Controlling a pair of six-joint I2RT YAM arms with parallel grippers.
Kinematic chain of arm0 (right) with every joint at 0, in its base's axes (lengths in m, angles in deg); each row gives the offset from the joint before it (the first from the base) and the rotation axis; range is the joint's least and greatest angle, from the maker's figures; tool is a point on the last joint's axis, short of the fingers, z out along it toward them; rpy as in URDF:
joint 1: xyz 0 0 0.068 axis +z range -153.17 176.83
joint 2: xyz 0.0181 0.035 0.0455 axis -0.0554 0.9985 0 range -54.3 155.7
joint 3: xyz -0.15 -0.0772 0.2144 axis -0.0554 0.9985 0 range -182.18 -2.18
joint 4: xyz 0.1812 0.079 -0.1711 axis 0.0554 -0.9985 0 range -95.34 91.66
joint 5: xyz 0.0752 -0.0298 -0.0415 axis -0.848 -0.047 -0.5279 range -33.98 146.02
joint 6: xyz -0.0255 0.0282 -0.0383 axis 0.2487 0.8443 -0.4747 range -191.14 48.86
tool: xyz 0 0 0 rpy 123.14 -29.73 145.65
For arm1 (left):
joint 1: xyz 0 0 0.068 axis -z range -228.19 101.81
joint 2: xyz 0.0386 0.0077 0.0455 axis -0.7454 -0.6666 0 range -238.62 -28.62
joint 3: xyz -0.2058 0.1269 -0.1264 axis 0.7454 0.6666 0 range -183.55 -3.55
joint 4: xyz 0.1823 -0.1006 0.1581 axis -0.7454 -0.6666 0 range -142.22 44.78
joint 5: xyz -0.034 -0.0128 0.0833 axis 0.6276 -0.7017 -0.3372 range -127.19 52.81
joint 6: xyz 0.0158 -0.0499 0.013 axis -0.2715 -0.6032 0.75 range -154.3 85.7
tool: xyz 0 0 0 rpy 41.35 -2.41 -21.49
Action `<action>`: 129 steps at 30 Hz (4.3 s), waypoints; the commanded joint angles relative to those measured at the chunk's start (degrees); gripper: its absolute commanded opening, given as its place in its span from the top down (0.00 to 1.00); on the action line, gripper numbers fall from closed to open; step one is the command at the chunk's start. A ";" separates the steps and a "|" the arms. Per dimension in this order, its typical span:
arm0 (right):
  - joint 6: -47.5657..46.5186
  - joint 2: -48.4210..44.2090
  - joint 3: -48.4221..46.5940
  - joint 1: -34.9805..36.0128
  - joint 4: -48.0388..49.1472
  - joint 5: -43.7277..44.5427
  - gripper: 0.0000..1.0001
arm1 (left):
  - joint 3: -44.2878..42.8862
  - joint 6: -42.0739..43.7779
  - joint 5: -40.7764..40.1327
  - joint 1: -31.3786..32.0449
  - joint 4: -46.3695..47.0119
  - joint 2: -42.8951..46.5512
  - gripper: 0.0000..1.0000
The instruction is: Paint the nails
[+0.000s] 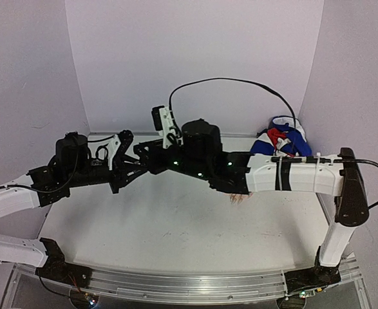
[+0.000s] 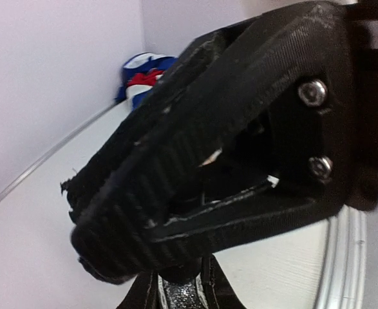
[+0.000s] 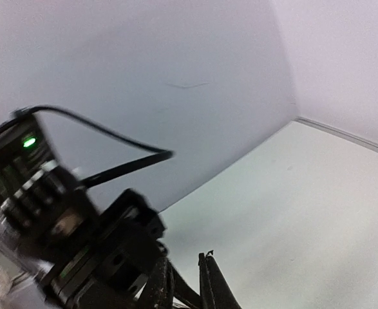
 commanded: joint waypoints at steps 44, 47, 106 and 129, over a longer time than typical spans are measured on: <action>3.51 -3.00 5.68 -7.13 11.73 -41.10 0.99 | -7.17 -4.30 36.27 -0.59 4.02 -8.71 1.00; 4.16 -2.39 5.49 -6.71 11.93 -40.15 1.00 | -6.95 -4.10 33.40 -0.54 4.08 -8.02 1.00; -11.25 26.98 7.05 5.83 19.86 17.37 0.88 | 1.61 2.96 -37.29 -0.86 3.71 11.51 0.11; -7.88 -3.28 22.69 -1.51 11.48 24.58 0.11 | 1.03 -3.07 -34.10 -9.95 3.46 10.88 0.08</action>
